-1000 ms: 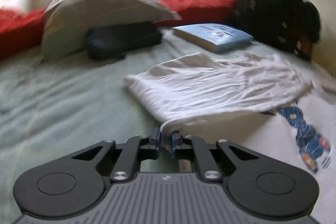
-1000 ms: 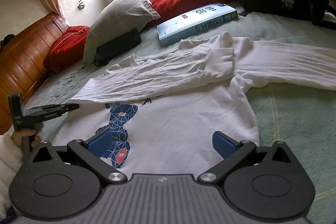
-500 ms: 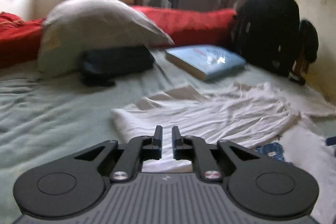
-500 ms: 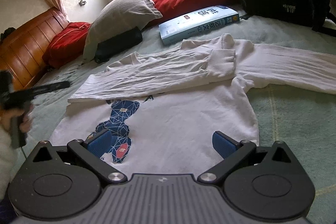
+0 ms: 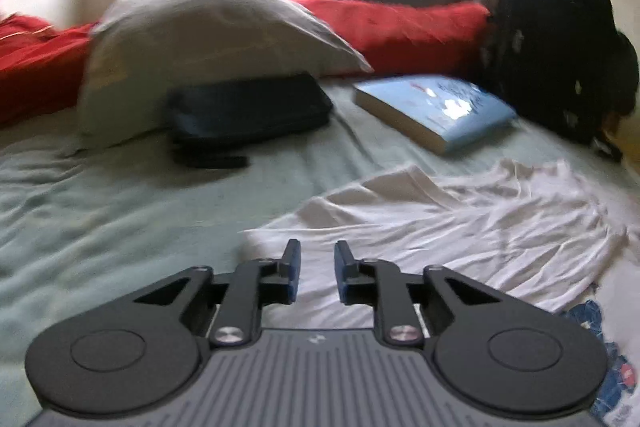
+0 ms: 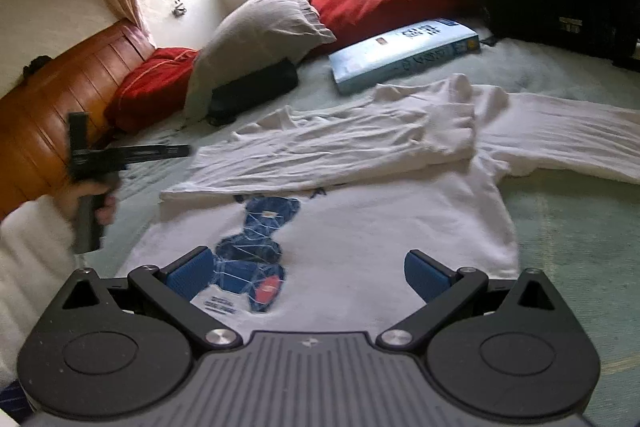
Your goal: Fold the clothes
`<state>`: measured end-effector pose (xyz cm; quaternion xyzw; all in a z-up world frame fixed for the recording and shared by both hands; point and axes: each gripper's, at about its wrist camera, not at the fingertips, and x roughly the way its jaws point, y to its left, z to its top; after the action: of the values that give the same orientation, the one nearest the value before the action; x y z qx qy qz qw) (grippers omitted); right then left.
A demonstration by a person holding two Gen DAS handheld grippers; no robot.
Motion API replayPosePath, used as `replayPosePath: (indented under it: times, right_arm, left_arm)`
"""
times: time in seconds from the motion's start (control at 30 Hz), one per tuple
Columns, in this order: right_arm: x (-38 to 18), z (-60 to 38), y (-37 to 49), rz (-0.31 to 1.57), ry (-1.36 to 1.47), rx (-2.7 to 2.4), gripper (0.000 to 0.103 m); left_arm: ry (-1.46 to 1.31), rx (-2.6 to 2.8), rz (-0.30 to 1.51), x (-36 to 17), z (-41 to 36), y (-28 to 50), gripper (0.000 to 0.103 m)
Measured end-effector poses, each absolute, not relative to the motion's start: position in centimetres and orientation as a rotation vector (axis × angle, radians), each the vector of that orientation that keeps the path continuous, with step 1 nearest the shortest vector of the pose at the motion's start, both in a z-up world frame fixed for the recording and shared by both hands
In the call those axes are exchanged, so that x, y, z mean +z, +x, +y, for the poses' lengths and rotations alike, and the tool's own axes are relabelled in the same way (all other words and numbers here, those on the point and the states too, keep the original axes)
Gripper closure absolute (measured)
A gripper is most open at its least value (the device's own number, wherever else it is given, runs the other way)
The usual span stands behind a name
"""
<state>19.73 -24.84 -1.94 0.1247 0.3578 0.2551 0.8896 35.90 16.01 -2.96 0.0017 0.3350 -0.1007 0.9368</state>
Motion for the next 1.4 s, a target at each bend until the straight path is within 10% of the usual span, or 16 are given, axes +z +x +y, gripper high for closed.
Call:
replayPosePath:
  times: [0.27,0.5,0.8,1.13,1.4]
  right_arm:
    - [-1.6,-26.3,18.4,0.74,0.267,0.481,0.0]
    - [-1.6,-27.1,16.6,0.752,0.312,0.469,0.0]
    - [0.5,-28.2,12.4,0.742,0.277,0.436,0.0]
    - [-1.4,-25.5,9.3,0.766,0.122,0.44,0.0]
    - [-6.3,-22.5,8.1,0.784,-0.055,0.414,0.0]
  left_arm:
    - [-0.032,-0.047,0.747,-3.4,16.7,38.5,0.082]
    - [0.113,-0.259,0.736,-1.3,13.3,31.3,0.058]
    - [0.08,-0.181,0.771,-0.2,13.1,28.0,0.058]
    - [0.273,-0.3,0.693,6.2,8.1,16.4,0.02]
    - [0.365,-0.347,0.708,-0.2,3.8,8.2,0.02]
